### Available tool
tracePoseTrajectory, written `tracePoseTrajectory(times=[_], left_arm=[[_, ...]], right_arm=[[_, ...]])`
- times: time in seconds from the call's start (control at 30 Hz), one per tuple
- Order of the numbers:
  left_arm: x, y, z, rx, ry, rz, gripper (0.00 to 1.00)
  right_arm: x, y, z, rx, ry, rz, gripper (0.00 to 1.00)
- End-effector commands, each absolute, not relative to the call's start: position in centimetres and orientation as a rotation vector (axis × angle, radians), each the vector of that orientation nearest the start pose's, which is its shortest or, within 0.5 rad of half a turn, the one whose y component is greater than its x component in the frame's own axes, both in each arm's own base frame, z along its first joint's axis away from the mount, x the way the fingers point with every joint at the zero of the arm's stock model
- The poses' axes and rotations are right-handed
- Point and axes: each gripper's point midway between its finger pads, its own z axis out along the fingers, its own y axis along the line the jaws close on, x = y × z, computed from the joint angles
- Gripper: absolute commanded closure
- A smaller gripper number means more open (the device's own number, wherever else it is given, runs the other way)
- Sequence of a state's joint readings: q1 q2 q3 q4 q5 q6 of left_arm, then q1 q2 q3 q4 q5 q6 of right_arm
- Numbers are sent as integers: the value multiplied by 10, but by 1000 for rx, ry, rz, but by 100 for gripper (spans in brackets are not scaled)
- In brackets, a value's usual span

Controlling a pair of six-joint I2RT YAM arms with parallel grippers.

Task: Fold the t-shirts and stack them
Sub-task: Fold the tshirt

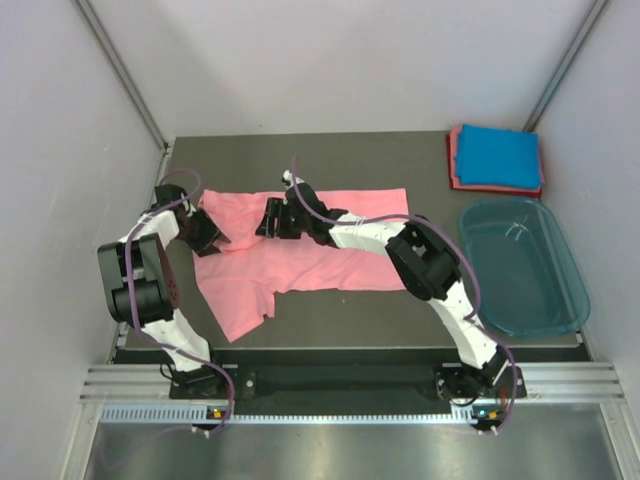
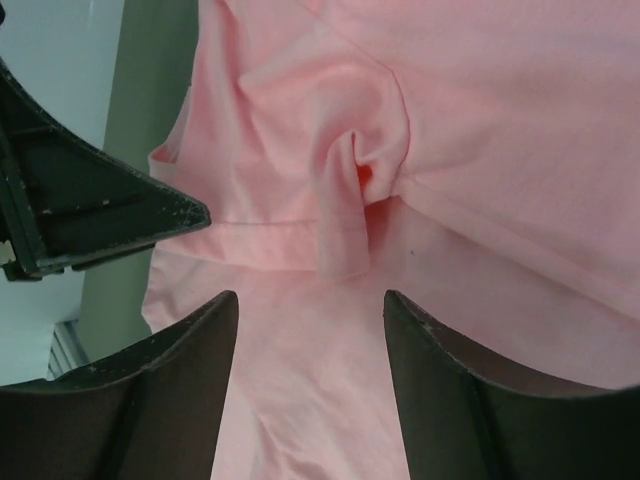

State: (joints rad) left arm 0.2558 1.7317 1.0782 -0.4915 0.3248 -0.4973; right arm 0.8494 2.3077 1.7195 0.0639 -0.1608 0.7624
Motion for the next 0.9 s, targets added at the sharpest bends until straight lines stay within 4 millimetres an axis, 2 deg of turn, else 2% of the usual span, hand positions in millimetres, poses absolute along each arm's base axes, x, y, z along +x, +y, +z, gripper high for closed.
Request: tracePoseTrajectory(times=[0.0, 0.07, 0.1, 0.17, 0.2, 0.3, 0.33, 0.47, 0.53, 0.6, 0.73, 0.77, 0.8, 0.87], left_arm=[[382, 24, 53, -875, 2503, -535, 53], [383, 27, 54, -876, 2500, -530, 57], [384, 28, 55, -876, 2499, -527, 66], [384, 30, 56, -877, 2499, -514, 77], [383, 30, 57, -883, 2501, -507, 87], [384, 33, 58, -889, 2502, -486, 100], [383, 33, 59, -897, 2508, -488, 100], [384, 36, 77, -917, 2490, -464, 100], [388, 42, 92, -918, 2457, -430, 100], [385, 44, 95, -929, 2461, -404, 100], [376, 46, 85, -940, 2511, -372, 100], [374, 45, 82, -940, 2519, -370, 100], [370, 44, 76, -946, 2531, -374, 100], [368, 42, 72, -950, 2534, -382, 100]], right_arm=[[390, 529, 94, -190, 2195, 1116, 40], [393, 534, 96, -197, 2187, 1118, 41], [394, 535, 94, -198, 2188, 1115, 42], [395, 538, 94, -203, 2182, 1109, 44], [395, 540, 94, -204, 2178, 1111, 46], [395, 542, 96, -206, 2181, 1114, 67], [395, 543, 98, -214, 2179, 1120, 80], [392, 539, 107, -209, 2181, 1126, 100], [391, 538, 109, -212, 2181, 1120, 100], [392, 535, 109, -205, 2187, 1103, 100], [391, 536, 107, -172, 2200, 1117, 72], [389, 538, 106, -173, 2206, 1122, 62], [387, 541, 98, -174, 2222, 1120, 59], [383, 546, 96, -180, 2230, 1121, 56]])
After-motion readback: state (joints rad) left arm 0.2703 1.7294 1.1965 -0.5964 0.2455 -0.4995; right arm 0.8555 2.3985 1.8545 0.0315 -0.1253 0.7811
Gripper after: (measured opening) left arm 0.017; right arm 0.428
